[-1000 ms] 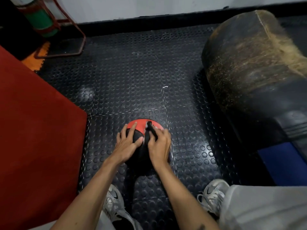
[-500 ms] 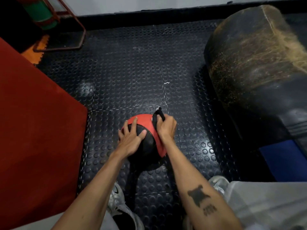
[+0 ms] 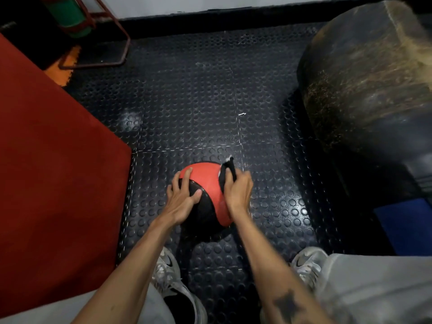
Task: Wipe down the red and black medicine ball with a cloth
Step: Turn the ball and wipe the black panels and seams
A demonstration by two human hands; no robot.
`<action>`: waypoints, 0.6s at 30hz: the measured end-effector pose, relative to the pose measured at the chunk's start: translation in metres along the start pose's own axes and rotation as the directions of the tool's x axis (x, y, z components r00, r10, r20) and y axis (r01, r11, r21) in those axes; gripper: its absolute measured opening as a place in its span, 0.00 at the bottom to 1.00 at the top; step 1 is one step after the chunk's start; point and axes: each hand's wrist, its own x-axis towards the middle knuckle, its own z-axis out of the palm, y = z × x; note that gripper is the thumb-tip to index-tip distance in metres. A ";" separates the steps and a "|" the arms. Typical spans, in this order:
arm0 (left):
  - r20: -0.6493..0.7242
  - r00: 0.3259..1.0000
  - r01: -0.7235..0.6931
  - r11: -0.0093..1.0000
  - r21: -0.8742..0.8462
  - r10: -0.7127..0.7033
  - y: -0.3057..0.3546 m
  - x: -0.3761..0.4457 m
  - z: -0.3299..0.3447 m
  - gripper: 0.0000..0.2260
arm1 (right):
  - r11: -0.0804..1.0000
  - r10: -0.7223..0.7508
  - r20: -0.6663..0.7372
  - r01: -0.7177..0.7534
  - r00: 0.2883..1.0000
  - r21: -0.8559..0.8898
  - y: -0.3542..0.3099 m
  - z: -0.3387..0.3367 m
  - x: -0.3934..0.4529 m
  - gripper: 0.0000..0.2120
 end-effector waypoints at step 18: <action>-0.012 0.997 -0.074 0.993 0.091 0.075 0.000 0.018 -0.010 0.25 | 0.908 -0.372 0.173 0.396 0.912 -0.134 -0.029 0.016 0.001 0.13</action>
